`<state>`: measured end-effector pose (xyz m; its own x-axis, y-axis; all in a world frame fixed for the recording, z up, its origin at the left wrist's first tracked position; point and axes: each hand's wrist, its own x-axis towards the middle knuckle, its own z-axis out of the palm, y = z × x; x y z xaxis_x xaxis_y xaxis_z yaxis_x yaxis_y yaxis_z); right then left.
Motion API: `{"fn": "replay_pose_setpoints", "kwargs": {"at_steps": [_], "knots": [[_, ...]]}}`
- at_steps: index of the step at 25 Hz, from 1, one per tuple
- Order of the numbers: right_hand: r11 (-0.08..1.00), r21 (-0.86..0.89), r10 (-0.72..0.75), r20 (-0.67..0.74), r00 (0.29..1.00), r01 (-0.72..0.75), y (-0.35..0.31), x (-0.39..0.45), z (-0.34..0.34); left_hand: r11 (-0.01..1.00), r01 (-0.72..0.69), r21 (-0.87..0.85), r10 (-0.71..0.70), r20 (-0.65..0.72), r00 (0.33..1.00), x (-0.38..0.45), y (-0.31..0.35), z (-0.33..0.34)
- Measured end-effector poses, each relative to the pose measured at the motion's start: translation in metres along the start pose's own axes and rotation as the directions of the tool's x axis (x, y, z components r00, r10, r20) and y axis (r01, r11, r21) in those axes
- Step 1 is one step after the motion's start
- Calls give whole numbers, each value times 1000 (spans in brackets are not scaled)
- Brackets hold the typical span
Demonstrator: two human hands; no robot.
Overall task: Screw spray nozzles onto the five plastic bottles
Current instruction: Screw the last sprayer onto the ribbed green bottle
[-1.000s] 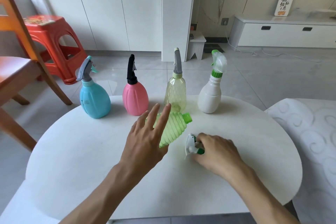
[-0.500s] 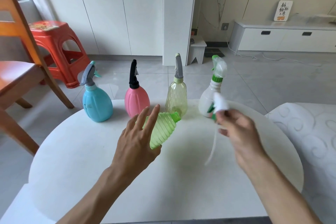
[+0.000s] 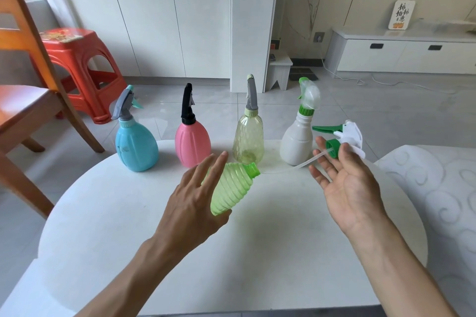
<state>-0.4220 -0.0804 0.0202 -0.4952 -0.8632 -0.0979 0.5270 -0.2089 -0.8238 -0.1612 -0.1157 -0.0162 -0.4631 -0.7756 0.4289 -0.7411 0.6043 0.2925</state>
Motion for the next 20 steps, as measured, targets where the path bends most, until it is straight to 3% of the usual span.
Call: {"fn": "replay_pose_setpoints", "kwargs": {"at_steps": [11, 20], "knots": [[973, -226, 35, 308, 951, 38, 51, -30, 23, 993, -50, -107, 50, -9, 999, 2, 11, 0], [964, -267, 125, 476, 870, 7, 48, -23, 20, 973, -18, -230, 21, 10, 1000, -1, 11, -5]]}}
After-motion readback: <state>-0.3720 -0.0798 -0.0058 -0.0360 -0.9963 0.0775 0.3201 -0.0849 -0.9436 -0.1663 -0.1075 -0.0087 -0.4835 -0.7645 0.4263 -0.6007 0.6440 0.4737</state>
